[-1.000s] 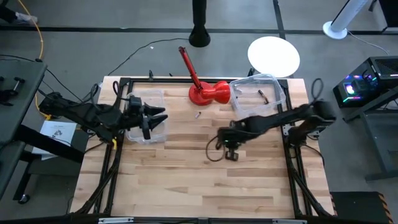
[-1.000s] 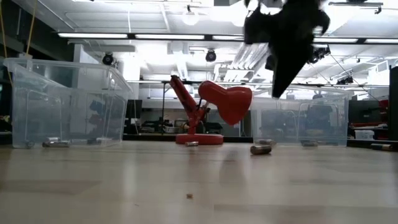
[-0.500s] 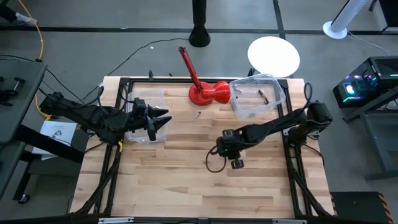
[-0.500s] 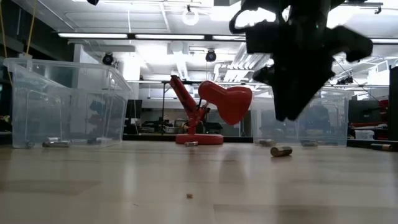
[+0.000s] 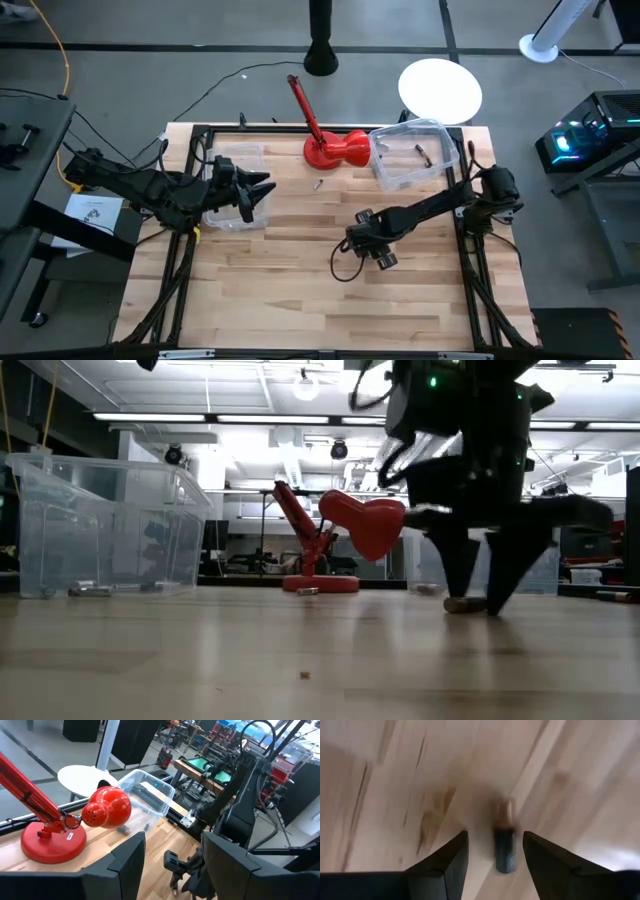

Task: Sort batteries
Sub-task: Put the black battery into the top transparent bin, then put the silver battery into the left transparent bin

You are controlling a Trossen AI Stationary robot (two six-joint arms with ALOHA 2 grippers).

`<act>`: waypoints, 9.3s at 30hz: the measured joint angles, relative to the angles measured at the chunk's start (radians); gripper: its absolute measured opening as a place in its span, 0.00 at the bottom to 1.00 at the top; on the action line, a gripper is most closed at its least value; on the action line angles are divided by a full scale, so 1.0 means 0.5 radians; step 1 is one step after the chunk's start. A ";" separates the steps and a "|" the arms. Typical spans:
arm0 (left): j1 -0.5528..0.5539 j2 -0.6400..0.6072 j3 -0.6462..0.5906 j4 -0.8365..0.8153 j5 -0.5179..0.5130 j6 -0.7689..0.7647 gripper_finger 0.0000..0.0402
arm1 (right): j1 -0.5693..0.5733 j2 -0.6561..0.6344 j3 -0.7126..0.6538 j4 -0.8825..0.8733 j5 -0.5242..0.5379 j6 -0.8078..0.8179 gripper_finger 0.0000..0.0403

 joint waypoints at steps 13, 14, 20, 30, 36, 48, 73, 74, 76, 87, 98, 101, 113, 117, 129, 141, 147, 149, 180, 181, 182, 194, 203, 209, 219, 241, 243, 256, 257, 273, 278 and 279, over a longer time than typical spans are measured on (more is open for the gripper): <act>-0.001 -0.011 0.000 0.022 -0.046 0.033 0.47 | 0.002 0.012 -0.002 0.007 0.009 0.404 0.08; -0.001 -0.016 0.000 0.056 -0.044 0.066 0.47 | -0.002 0.003 0.004 -0.004 -0.010 0.482 0.05; 0.000 -0.060 0.001 0.408 -0.036 0.434 0.47 | -0.032 -0.255 0.140 -0.271 0.305 0.764 0.05; 0.100 0.022 0.003 0.599 0.049 0.554 0.47 | -0.592 -1.147 0.209 -0.853 1.136 1.367 0.05; 0.290 0.262 0.003 0.724 0.425 0.485 0.47 | -1.051 -1.294 0.160 -0.835 1.101 1.523 0.09; 0.629 0.639 0.002 0.870 0.807 0.262 0.47 | -1.417 -1.163 0.158 -0.459 0.637 1.213 0.46; 1.315 1.875 0.771 -0.663 1.406 0.836 0.39 | -1.413 -1.187 0.158 -0.201 0.246 1.742 0.48; 1.329 1.905 0.772 -0.649 1.405 0.853 0.39 | -1.413 -1.187 0.158 -0.202 0.237 1.765 0.48; 1.352 1.961 0.772 -0.605 1.405 0.876 0.39 | -1.413 -1.187 0.158 -0.201 0.233 1.813 0.48; 1.386 2.245 0.781 -0.397 1.515 0.784 0.39 | -1.413 -1.187 0.158 -0.198 0.220 1.811 0.48; 1.339 2.295 0.780 -0.443 1.503 0.927 0.05 | -1.413 -1.188 0.158 -0.198 0.220 1.697 0.48; 1.299 2.247 0.778 -0.465 1.516 0.939 0.04 | -1.413 -1.188 0.158 -0.197 0.220 1.692 0.48; 1.136 1.337 0.668 -0.565 1.560 0.976 0.00 | -1.413 -1.188 0.159 -0.133 0.204 1.624 0.48; 1.022 0.938 0.604 -0.667 1.323 0.774 0.01 | -1.413 -1.188 0.159 -0.094 0.165 1.624 0.48; 0.768 0.371 0.204 -1.423 0.696 -0.120 0.00 | -1.404 -1.189 0.160 -0.041 -0.002 1.524 0.48; 0.769 0.368 0.064 -0.862 0.779 -0.027 0.00 | -0.747 -1.189 0.071 -0.799 -0.271 1.788 0.48; 0.789 0.365 0.064 -0.542 0.815 0.153 0.00 | -0.195 -1.188 -0.324 -0.902 -0.424 2.688 0.48; 0.799 0.365 0.064 -0.456 0.822 0.209 0.00 | -0.033 -1.187 -0.482 -0.884 -0.495 2.953 0.48; 0.903 0.365 0.066 -0.143 0.936 0.544 0.00 | 0.074 0.122 -0.583 -1.308 -1.091 1.298 0.00; 0.903 0.365 0.066 -0.146 0.936 0.544 0.00 | 0.054 0.161 -0.584 -1.303 -1.090 1.243 0.00; 0.903 0.365 0.066 -0.146 0.939 0.545 0.00 | 0.036 0.193 -0.583 -1.292 -1.082 1.196 0.00; 0.903 0.365 0.066 -0.137 0.972 0.545 0.00 | -0.041 0.314 -0.700 -1.284 -0.997 1.059 0.00; 0.903 0.365 0.066 -0.138 0.966 0.545 0.00 | -0.031 0.308 -0.752 -1.173 -1.089 1.018 0.00; 0.903 0.365 0.066 -0.140 0.965 0.545 0.00 | -0.027 0.308 -0.756 -1.137 -1.083 1.020 0.00; 0.903 0.365 0.066 -0.154 0.965 0.544 0.00 | -0.022 0.304 -0.709 -1.143 -0.966 0.716 0.00; 0.903 0.365 0.066 -0.147 0.936 0.647 0.00 | -0.102 -0.016 -0.825 -1.006 -0.899 1.306 0.00; 0.903 0.365 0.066 -0.144 0.935 0.648 0.00 | -0.131 -0.018 -0.871 -0.977 -0.945 1.386 0.00; 0.903 0.365 0.066 -0.138 0.933 0.649 0.00 | -0.180 -0.033 -0.861 -1.035 -1.009 1.805 0.00; 0.903 0.365 0.066 -0.138 0.933 0.649 0.00 | -0.170 -0.035 -0.844 -1.063 -1.051 1.831 0.00; 0.903 0.365 0.066 -0.139 0.916 0.717 0.00 | -0.002 -0.154 -0.812 -0.989 -1.066 2.220 0.00; 0.903 0.365 0.066 -0.130 0.915 0.722 0.00 | -0.002 -0.130 -0.804 -0.971 -1.004 2.370 0.00; 0.903 0.365 0.066 -0.122 0.915 0.734 0.00 | -0.002 -0.130 -0.803 -0.963 -0.984 2.419 0.00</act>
